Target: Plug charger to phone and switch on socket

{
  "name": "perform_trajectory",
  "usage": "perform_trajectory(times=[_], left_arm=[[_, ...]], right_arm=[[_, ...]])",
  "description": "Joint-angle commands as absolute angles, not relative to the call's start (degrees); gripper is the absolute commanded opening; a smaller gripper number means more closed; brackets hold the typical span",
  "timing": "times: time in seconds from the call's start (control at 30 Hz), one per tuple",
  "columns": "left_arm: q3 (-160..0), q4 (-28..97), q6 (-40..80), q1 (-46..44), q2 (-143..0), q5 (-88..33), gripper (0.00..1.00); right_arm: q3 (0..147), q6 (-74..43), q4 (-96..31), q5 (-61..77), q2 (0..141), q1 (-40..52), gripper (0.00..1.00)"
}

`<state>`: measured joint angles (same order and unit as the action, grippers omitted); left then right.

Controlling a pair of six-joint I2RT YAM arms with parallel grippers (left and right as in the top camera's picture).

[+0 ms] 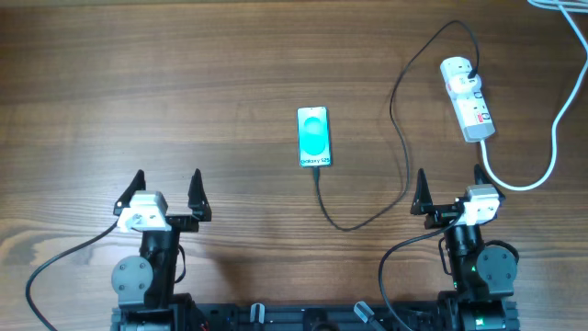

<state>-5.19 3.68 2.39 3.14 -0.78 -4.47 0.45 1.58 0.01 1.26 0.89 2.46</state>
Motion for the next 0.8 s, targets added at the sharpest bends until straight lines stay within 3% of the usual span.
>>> perform_trajectory(times=[0.0, 0.43, 0.77], left_arm=[[-2.81, 1.56, 2.39, 3.66, -0.19, -3.77, 1.0], [-0.32, 3.57, 6.22, 3.66, -0.19, 2.57, 1.0], [-0.32, 4.47, -3.88, 3.66, -0.19, -1.26, 1.0]], right_arm=[[0.32, 1.39, 0.12, 1.74, 0.21, 2.17, 1.0], [0.3, 1.39, 0.12, 1.74, 0.21, 2.17, 1.0], [0.3, 1.39, 0.12, 1.74, 0.21, 2.17, 1.0]])
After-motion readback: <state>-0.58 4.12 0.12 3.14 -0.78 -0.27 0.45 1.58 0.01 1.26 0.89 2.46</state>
